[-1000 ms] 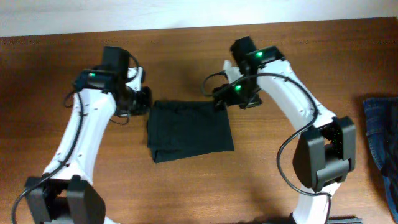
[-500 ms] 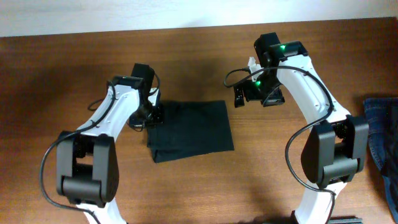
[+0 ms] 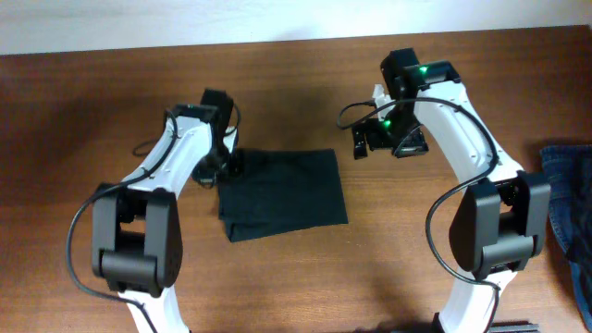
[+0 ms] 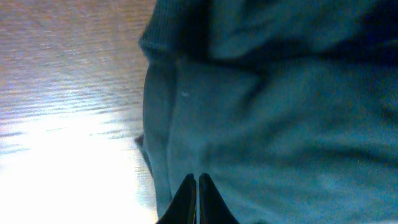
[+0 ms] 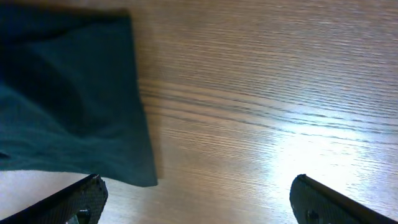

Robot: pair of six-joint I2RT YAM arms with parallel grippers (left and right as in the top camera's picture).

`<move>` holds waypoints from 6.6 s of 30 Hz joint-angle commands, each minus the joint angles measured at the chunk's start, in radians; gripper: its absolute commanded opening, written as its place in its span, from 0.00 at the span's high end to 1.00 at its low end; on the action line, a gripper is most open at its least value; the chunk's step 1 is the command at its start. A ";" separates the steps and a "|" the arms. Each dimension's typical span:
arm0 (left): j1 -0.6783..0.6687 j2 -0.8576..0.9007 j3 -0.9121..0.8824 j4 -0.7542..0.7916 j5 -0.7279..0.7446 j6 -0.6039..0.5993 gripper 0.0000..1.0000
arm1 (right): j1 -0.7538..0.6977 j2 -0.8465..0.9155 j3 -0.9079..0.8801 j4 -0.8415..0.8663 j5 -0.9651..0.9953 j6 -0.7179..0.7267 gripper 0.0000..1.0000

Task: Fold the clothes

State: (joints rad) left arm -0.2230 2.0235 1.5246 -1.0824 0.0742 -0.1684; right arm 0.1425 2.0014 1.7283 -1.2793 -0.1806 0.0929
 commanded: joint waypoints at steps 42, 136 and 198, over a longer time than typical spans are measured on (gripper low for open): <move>-0.404 0.050 0.092 0.039 -0.195 0.667 1.00 | -0.412 -0.045 0.011 -0.049 0.100 -0.007 0.01; 0.003 0.189 0.097 0.278 -0.077 0.467 1.00 | -0.412 -0.045 0.011 -0.049 0.100 -0.007 0.01; 0.452 0.178 0.160 0.326 0.082 0.653 1.00 | -0.412 -0.045 0.011 -0.049 0.100 -0.007 0.01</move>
State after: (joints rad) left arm 0.2504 2.2173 1.7237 -0.7742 0.1257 0.4931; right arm -0.2680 1.9919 1.7283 -1.3308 -0.0937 0.0933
